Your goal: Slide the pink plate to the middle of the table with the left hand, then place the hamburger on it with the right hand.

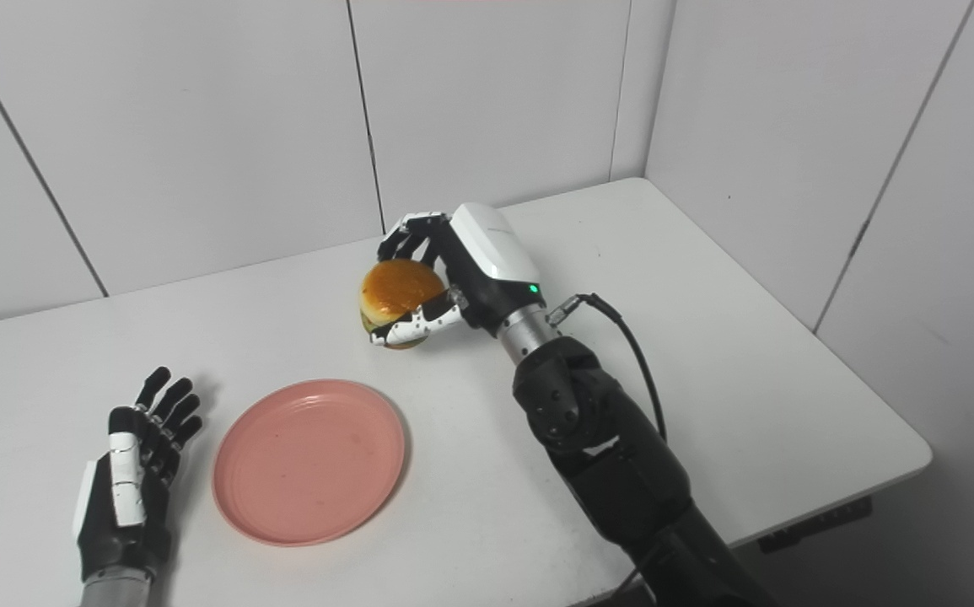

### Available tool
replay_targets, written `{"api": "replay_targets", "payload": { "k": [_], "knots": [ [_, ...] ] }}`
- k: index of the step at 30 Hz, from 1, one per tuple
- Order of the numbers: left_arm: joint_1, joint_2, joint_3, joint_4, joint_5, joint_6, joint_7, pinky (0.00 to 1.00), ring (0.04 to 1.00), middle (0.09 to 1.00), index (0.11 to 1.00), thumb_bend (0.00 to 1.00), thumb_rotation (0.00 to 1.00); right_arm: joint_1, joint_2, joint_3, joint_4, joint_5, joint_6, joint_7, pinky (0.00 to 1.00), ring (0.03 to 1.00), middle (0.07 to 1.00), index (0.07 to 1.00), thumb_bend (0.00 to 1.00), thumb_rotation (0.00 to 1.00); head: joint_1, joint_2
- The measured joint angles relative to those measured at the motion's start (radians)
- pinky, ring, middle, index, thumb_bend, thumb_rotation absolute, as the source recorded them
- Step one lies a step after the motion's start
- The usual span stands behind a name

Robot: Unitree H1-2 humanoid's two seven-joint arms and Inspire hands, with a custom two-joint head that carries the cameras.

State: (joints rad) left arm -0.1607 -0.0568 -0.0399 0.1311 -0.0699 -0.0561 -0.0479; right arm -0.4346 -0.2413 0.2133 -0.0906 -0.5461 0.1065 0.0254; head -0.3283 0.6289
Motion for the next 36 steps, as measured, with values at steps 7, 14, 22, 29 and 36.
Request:
{"api": "replay_targets", "payload": {
  "k": [7, 14, 22, 29, 36],
  "knots": [
    [0.009, -0.014, -0.004, -0.010, 0.011, 0.000, 0.007, 0.89, 0.885, 0.879, 0.883, 0.84, 1.00, -0.005, 0.038, 0.053, 0.022, -0.001, -0.026, 0.006, 0.21, 0.278, 0.401, 0.517, 0.52, 0.00, 0.078, 0.028],
    [0.016, -0.050, -0.033, -0.014, 0.036, 0.009, 0.028, 0.90, 0.910, 0.901, 0.898, 0.84, 1.00, -0.005, 0.041, 0.096, 0.031, -0.017, -0.064, 0.029, 0.26, 0.330, 0.421, 0.515, 0.52, 0.00, 0.255, 0.055],
    [0.021, -0.075, -0.049, -0.013, 0.099, 0.010, 0.067, 0.87, 0.898, 0.892, 0.892, 0.79, 1.00, 0.000, 0.035, 0.116, 0.006, -0.019, -0.079, 0.079, 0.22, 0.283, 0.439, 0.492, 0.52, 0.00, 0.345, 0.071],
    [0.024, -0.092, -0.052, -0.013, 0.118, 0.011, 0.082, 0.86, 0.887, 0.884, 0.888, 0.79, 1.00, 0.006, 0.027, 0.122, -0.004, -0.022, -0.079, 0.121, 0.20, 0.263, 0.442, 0.487, 0.52, 0.00, 0.353, 0.083],
    [0.025, -0.097, -0.051, -0.012, 0.120, 0.012, 0.084, 0.86, 0.888, 0.878, 0.878, 0.81, 1.00, 0.013, 0.018, 0.125, -0.015, -0.048, -0.075, 0.183, 0.20, 0.269, 0.402, 0.493, 0.52, 0.00, 0.337, 0.083]
  ]
}}
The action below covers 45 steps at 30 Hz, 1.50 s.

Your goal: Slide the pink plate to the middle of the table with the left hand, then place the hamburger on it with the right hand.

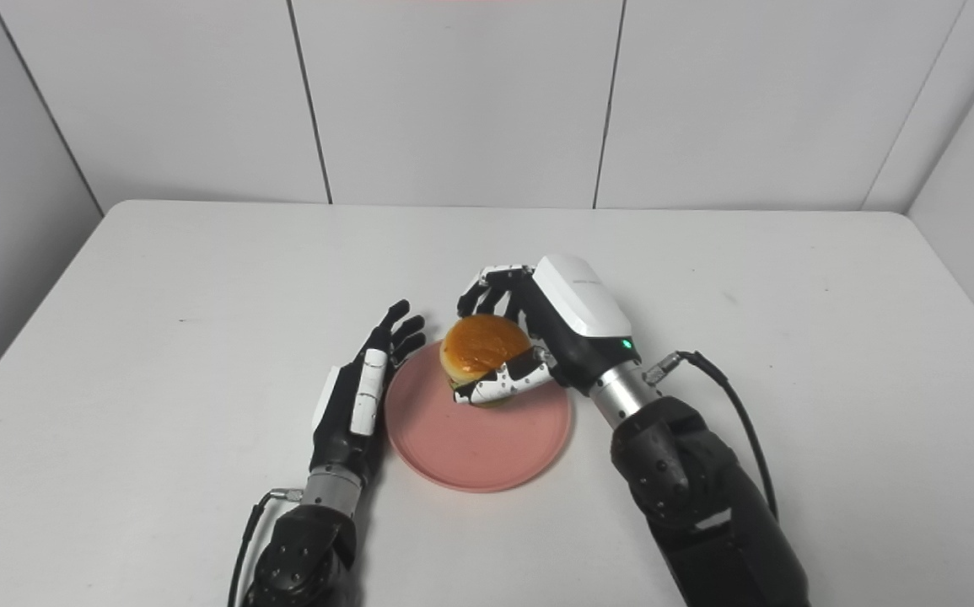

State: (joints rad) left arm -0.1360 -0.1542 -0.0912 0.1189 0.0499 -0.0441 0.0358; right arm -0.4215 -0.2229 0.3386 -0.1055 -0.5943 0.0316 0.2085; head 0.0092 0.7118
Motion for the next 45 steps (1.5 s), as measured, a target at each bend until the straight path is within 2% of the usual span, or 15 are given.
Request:
{"api": "replay_targets", "payload": {
  "k": [9, 16, 28, 33, 34, 35, 36, 37, 38, 41, 45],
  "knots": [
    [0.000, 0.000, 0.004, -0.001, -0.004, 0.000, 0.001, 0.88, 0.896, 0.889, 0.888, 0.79, 1.00, 0.004, 0.006, 0.007, 0.038, -0.009, -0.002, 0.019, 0.27, 0.328, 0.403, 0.509, 0.52, 0.00, -0.015, -0.005],
    [0.001, -0.003, 0.012, -0.002, -0.005, 0.000, 0.006, 0.90, 0.899, 0.896, 0.898, 0.75, 1.00, 0.005, 0.011, 0.022, 0.089, -0.010, -0.003, 0.018, 0.27, 0.326, 0.402, 0.520, 0.52, 0.00, -0.026, -0.005],
    [0.002, -0.003, 0.015, -0.002, -0.022, -0.012, 0.006, 0.89, 0.900, 0.901, 0.904, 0.76, 1.00, 0.006, 0.020, 0.042, 0.132, -0.032, -0.003, 0.010, 0.26, 0.321, 0.400, 0.520, 0.51, 0.00, -0.035, -0.003],
    [0.002, -0.003, 0.015, -0.003, -0.026, -0.012, 0.006, 0.88, 0.895, 0.893, 0.900, 0.75, 1.00, 0.008, 0.017, 0.048, 0.136, -0.040, -0.023, -0.015, 0.42, 0.481, 0.457, 0.521, 0.52, 0.00, -0.037, 0.002],
    [0.002, -0.003, 0.015, -0.003, -0.026, -0.012, 0.006, 0.88, 0.894, 0.890, 0.897, 0.75, 1.00, 0.010, 0.014, 0.050, 0.136, -0.040, -0.031, -0.017, 0.52, 0.601, 0.599, 0.508, 0.51, 0.09, -0.037, 0.005],
    [0.002, -0.003, 0.015, -0.004, -0.026, -0.012, 0.006, 0.87, 0.894, 0.888, 0.896, 0.75, 1.00, 0.012, 0.010, 0.052, 0.135, -0.040, -0.043, -0.020, 0.57, 0.655, 0.661, 0.553, 0.54, 0.19, -0.037, 0.005],
    [0.003, -0.003, 0.015, -0.004, -0.026, -0.012, 0.006, 0.87, 0.895, 0.887, 0.895, 0.75, 1.00, 0.015, 0.005, 0.054, 0.132, -0.041, -0.050, -0.022, 0.63, 0.720, 0.732, 0.687, 0.62, 0.39, -0.037, 0.008],
    [0.003, -0.003, 0.014, -0.005, -0.026, -0.012, 0.006, 0.87, 0.895, 0.887, 0.895, 0.75, 1.00, 0.019, 0.000, 0.054, 0.127, -0.041, -0.060, -0.024, 0.63, 0.727, 0.739, 0.700, 0.63, 0.41, -0.037, 0.008],
    [0.004, -0.003, 0.014, -0.005, -0.026, -0.012, 0.006, 0.86, 0.891, 0.883, 0.893, 0.75, 1.00, 0.025, -0.005, 0.054, 0.118, -0.043, -0.066, -0.025, 0.69, 0.775, 0.788, 0.766, 0.66, 0.52, -0.038, 0.008],
    [0.006, -0.002, 0.013, -0.008, -0.026, -0.012, 0.006, 0.85, 0.890, 0.883, 0.893, 0.75, 1.00, 0.049, -0.022, 0.050, 0.075, -0.046, -0.081, -0.026, 0.77, 0.847, 0.854, 0.846, 0.71, 0.67, -0.038, 0.008],
    [0.006, -0.002, 0.011, -0.008, -0.026, -0.012, 0.006, 0.84, 0.896, 0.884, 0.893, 0.76, 1.00, 0.069, -0.028, 0.037, 0.038, -0.039, -0.083, -0.025, 0.83, 0.893, 0.906, 0.913, 0.74, 0.74, -0.038, 0.009]
  ]
}}
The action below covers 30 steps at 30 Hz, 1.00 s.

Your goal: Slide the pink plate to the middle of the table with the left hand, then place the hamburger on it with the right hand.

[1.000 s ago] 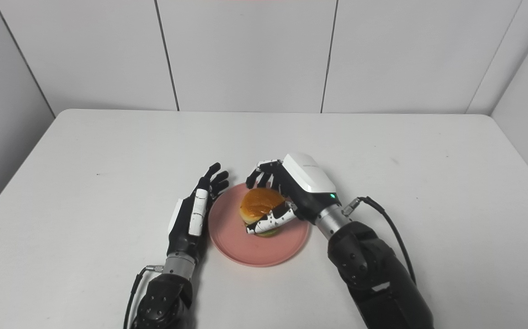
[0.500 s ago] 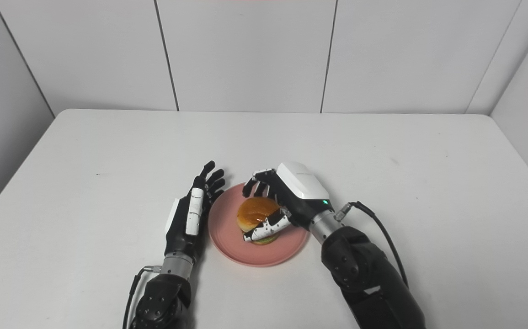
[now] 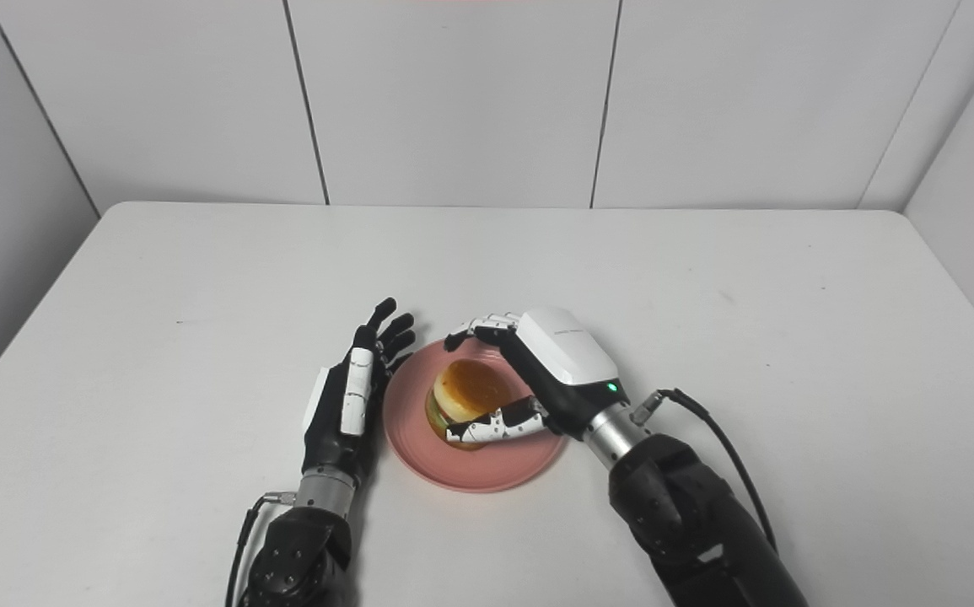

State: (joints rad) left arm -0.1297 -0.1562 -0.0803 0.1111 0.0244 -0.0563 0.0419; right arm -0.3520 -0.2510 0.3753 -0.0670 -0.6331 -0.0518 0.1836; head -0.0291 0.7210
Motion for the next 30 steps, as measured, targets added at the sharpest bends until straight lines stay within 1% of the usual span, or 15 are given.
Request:
{"api": "replay_targets", "payload": {
  "k": [1, 3, 5, 9, 11, 16, 18, 19, 21, 23, 26, 27, 29, 30],
  "knots": [
    [0.000, 0.000, -0.001, 0.000, 0.000, 0.000, 0.000, 0.84, 0.896, 0.883, 0.891, 0.76, 1.00, 0.004, -0.001, -0.004, -0.010, 0.004, 0.000, 0.000, 0.85, 0.913, 0.924, 0.936, 0.74, 0.76, 0.000, 0.000],
    [0.000, 0.000, -0.002, -0.001, 0.001, 0.000, 0.000, 0.84, 0.894, 0.881, 0.889, 0.76, 1.00, 0.008, -0.004, -0.014, -0.037, 0.015, -0.002, 0.002, 0.87, 0.928, 0.938, 0.948, 0.75, 0.78, 0.000, 0.003],
    [0.001, 0.000, -0.002, -0.001, 0.001, 0.000, 0.000, 0.85, 0.899, 0.885, 0.891, 0.76, 1.00, 0.008, -0.011, -0.022, -0.060, 0.028, -0.001, 0.009, 0.91, 0.960, 0.974, 0.967, 0.77, 0.82, 0.000, 0.003],
    [0.007, 0.001, -0.005, -0.009, 0.001, 0.002, -0.001, 0.87, 0.909, 0.894, 0.899, 0.76, 1.00, 0.009, -0.035, -0.033, -0.115, 0.048, 0.003, 0.071, 0.97, 0.998, 0.999, 0.998, 0.81, 0.90, -0.003, 0.009],
    [0.014, 0.001, -0.006, -0.018, 0.001, 0.003, -0.003, 0.87, 0.907, 0.892, 0.897, 0.75, 1.00, 0.011, -0.040, -0.045, -0.130, 0.061, 0.006, 0.093, 0.97, 1.000, 1.000, 1.000, 0.83, 0.92, -0.003, 0.009],
    [0.017, 0.001, -0.003, -0.020, -0.001, 0.003, -0.003, 0.87, 0.904, 0.897, 0.900, 0.77, 1.00, 0.031, -0.039, -0.071, -0.150, 0.080, 0.005, 0.109, 0.98, 1.000, 1.000, 1.000, 0.85, 0.97, -0.011, 0.014],
    [0.016, 0.001, -0.001, -0.020, -0.001, 0.003, -0.003, 0.88, 0.902, 0.903, 0.902, 0.77, 1.00, 0.041, -0.032, -0.091, -0.158, 0.091, 0.005, 0.108, 0.96, 1.000, 1.000, 1.000, 0.84, 0.94, -0.014, 0.014],
    [0.016, 0.001, 0.000, -0.020, -0.002, 0.003, -0.003, 0.89, 0.902, 0.905, 0.901, 0.77, 1.00, 0.048, -0.024, -0.110, -0.161, 0.104, 0.005, 0.104, 0.95, 1.000, 1.000, 1.000, 0.82, 0.91, -0.015, 0.014],
    [0.016, 0.002, 0.001, -0.020, -0.001, 0.003, -0.003, 0.89, 0.902, 0.906, 0.901, 0.77, 1.00, 0.060, -0.003, -0.141, -0.164, 0.130, 0.005, 0.078, 0.95, 1.000, 1.000, 1.000, 0.81, 0.90, -0.017, 0.014],
    [0.016, 0.003, 0.002, -0.019, -0.001, 0.003, -0.004, 0.91, 0.906, 0.911, 0.906, 0.77, 1.00, 0.074, 0.028, -0.178, -0.170, 0.174, 0.006, 0.056, 0.96, 1.000, 1.000, 1.000, 0.76, 0.91, -0.018, 0.014],
    [0.015, 0.007, 0.005, -0.019, -0.002, 0.003, -0.006, 0.92, 0.916, 0.921, 0.911, 0.78, 1.00, 0.108, 0.089, -0.243, -0.199, 0.250, 0.014, 0.014, 1.00, 1.000, 1.000, 1.000, 0.72, 0.99, -0.025, 0.015],
    [0.015, 0.009, 0.007, -0.019, -0.002, 0.003, -0.006, 0.92, 0.917, 0.922, 0.912, 0.78, 1.00, 0.118, 0.108, -0.257, -0.200, 0.266, 0.018, -0.003, 1.00, 1.000, 1.000, 1.000, 0.71, 0.99, -0.025, 0.014],
    [0.013, 0.013, 0.011, -0.020, -0.024, 0.003, -0.018, 0.96, 0.946, 0.944, 0.928, 0.80, 1.00, 0.140, 0.126, -0.281, -0.197, 0.306, 0.020, -0.018, 1.00, 1.000, 1.000, 1.000, 0.69, 1.00, -0.026, 0.015],
    [0.013, 0.015, 0.012, -0.021, -0.034, 0.004, -0.023, 0.98, 0.960, 0.954, 0.936, 0.81, 1.00, 0.152, 0.135, -0.294, -0.192, 0.327, 0.020, -0.029, 1.00, 1.000, 1.000, 1.000, 0.70, 1.00, -0.029, 0.015]
  ]
}}
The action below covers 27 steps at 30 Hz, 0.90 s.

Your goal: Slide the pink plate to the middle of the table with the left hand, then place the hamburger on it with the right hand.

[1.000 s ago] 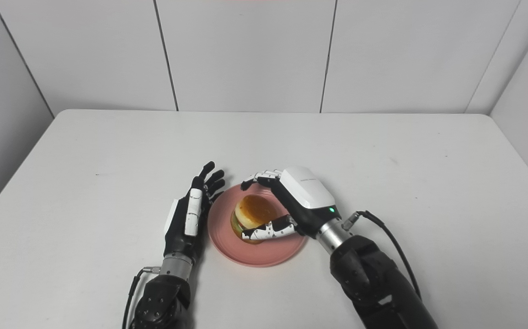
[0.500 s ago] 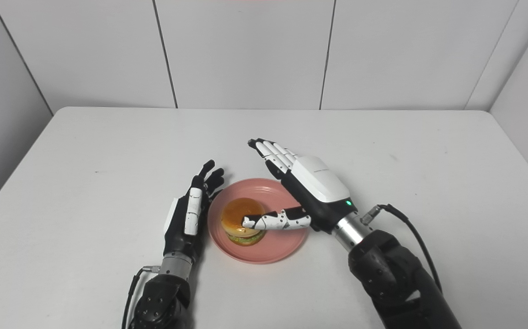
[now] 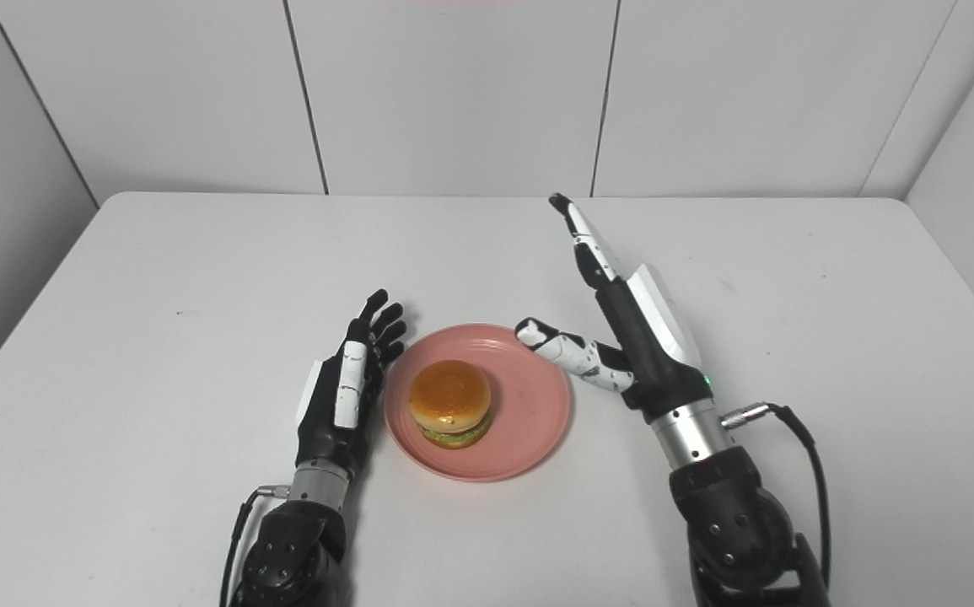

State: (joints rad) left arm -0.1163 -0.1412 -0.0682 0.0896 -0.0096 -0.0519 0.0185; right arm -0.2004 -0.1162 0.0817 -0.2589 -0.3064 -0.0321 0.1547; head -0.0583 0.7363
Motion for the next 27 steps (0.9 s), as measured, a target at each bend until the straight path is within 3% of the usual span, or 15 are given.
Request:
{"api": "replay_targets", "payload": {
  "k": [3, 8, 17, 21, 27],
  "knots": [
    [0.000, 0.013, 0.002, -0.004, -0.012, 0.001, -0.013, 1.00, 0.984, 0.972, 0.953, 0.80, 1.00, 0.035, 0.031, -0.034, 0.012, 0.082, 0.008, -0.018, 1.00, 1.000, 1.000, 1.000, 0.73, 1.00, -0.005, 0.000],
    [0.000, 0.025, 0.005, -0.008, -0.012, 0.000, -0.023, 1.00, 1.000, 0.999, 0.998, 0.83, 1.00, 0.054, 0.067, -0.040, 0.022, 0.184, 0.026, -0.018, 1.00, 1.000, 1.000, 1.000, 0.70, 1.00, -0.015, -0.002],
    [0.000, 0.038, 0.020, -0.014, -0.043, -0.003, -0.044, 1.00, 1.000, 1.000, 1.000, 0.84, 1.00, 0.058, 0.117, -0.048, 0.086, 0.264, 0.051, -0.037, 1.00, 1.000, 1.000, 1.000, 0.68, 1.00, 0.008, -0.012],
    [0.003, 0.054, 0.019, -0.021, -0.041, -0.002, -0.044, 1.00, 1.000, 1.000, 1.000, 0.83, 1.00, 0.058, 0.117, -0.055, 0.121, 0.309, 0.102, -0.037, 1.00, 1.000, 1.000, 1.000, 0.69, 1.00, 0.000, -0.012],
    [-0.010, 0.060, 0.020, -0.006, -0.031, -0.006, -0.042, 1.00, 1.000, 1.000, 1.000, 0.81, 1.00, 0.054, 0.129, -0.065, 0.255, 0.336, 0.110, -0.059, 1.00, 1.000, 1.000, 1.000, 0.68, 1.00, 0.009, -0.025]
  ]
}}
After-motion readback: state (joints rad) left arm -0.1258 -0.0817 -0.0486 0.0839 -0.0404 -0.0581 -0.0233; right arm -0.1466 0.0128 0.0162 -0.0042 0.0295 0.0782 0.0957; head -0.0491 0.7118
